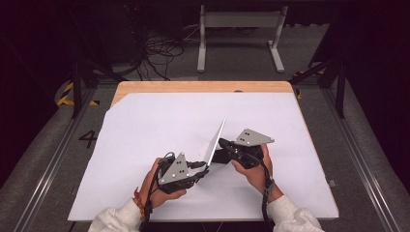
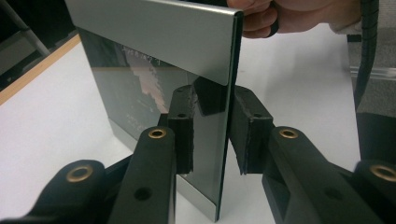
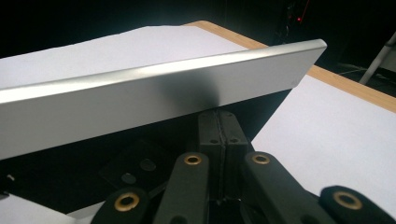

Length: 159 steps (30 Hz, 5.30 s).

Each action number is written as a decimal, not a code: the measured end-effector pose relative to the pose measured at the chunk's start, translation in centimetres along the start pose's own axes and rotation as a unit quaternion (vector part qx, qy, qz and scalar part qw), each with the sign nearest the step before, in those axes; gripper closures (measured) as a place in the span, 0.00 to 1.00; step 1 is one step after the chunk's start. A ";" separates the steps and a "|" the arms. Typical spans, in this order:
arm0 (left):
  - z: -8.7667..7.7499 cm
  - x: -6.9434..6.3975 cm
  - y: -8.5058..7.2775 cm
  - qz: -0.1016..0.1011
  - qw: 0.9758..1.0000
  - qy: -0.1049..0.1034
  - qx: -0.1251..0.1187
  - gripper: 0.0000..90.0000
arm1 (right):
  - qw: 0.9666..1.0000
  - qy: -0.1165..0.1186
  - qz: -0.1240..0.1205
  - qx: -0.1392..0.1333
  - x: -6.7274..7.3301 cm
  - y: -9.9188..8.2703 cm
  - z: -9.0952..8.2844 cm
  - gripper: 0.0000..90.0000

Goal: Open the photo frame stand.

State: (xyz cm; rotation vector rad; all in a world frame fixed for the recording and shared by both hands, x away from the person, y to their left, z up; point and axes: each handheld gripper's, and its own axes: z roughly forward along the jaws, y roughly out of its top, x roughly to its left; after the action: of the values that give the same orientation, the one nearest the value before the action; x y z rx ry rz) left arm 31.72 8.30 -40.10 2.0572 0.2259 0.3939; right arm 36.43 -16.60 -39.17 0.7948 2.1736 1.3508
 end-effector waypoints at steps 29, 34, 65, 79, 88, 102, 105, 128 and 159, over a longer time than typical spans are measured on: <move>-0.1 -0.4 -0.8 0.007 0.999 -0.024 0.035 0.89 | 1.000 0.005 -0.018 -0.010 0.9 -0.4 -0.2 1.00; 0.5 -0.8 -0.5 0.012 0.999 -0.024 0.034 0.89 | 1.000 0.004 -0.018 -0.008 1.0 -0.2 0.1 1.00; 1.3 -1.2 -3.2 0.033 0.995 -0.041 0.088 0.89 | 0.999 0.028 -0.019 0.034 2.8 -2.8 -4.0 0.84; 2.9 -1.8 -3.2 0.020 0.995 -0.041 0.086 0.91 | 0.997 0.054 -0.033 0.035 5.7 -3.8 -5.4 0.72; 4.1 -2.0 -3.0 0.013 0.996 -0.048 0.078 0.89 | 0.997 0.053 -0.037 0.033 6.3 -4.0 -5.1 0.70; 5.1 -1.8 -3.1 -0.005 0.995 -0.061 0.076 0.88 | 0.999 0.025 -0.017 0.028 5.6 -4.1 -3.8 0.69; 5.1 -1.7 -3.1 -0.006 0.995 -0.063 0.078 0.88 | 0.999 0.021 -0.011 0.028 5.6 -4.1 -3.5 0.69; 2.6 2.7 -4.1 -0.040 0.996 0.001 0.074 0.69 | 0.998 0.041 -0.024 0.039 4.0 -4.1 -3.1 0.72; 3.4 5.7 -3.8 -0.085 0.994 0.008 0.075 0.20 | 0.997 0.042 -0.010 0.059 3.6 -4.3 -2.7 0.75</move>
State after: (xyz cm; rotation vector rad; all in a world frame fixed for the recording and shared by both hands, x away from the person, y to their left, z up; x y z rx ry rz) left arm 38.33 9.22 -43.96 2.1628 0.4491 0.2969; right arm 31.07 -17.45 -42.27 0.7708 2.3380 1.2770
